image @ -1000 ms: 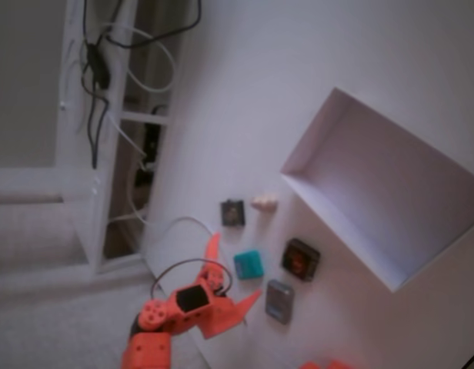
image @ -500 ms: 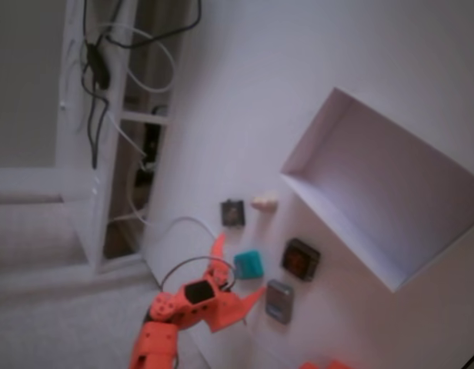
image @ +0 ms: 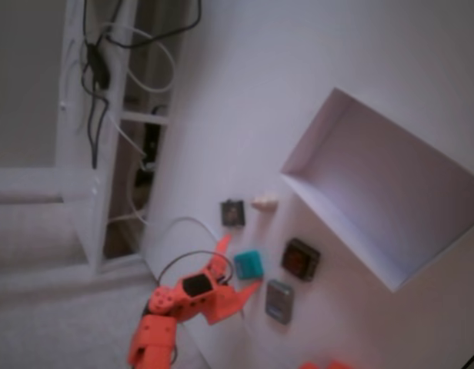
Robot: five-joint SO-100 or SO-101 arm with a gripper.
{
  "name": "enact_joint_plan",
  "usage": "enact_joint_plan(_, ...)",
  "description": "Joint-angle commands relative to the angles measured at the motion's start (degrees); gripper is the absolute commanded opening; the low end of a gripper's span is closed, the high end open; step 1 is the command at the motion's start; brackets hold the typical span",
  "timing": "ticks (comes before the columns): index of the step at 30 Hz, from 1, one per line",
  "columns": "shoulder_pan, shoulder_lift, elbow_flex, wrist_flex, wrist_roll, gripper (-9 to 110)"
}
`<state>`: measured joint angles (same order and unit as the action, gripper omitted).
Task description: Grasp the green cube and put it in the bin.
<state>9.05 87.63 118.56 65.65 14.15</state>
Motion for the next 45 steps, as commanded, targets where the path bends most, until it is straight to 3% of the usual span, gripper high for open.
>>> enact_joint_plan(1, 0.9, -1.0, -0.3, -0.9, -0.2, 43)
enact_joint_plan(6, 1.1, -1.0, -0.3, -0.8, -0.2, 38)
enact_joint_plan(9, 1.1, -1.0, -0.4, -1.8, -0.2, 18)
enact_joint_plan(13, 0.9, -1.1, -0.7, -1.7, -0.2, 13)
enact_joint_plan(31, 0.4, -3.0, -2.6, -3.9, -0.7, 13)
enact_joint_plan(45, -1.3, -1.6, -5.5, 4.4, -0.8, 13)
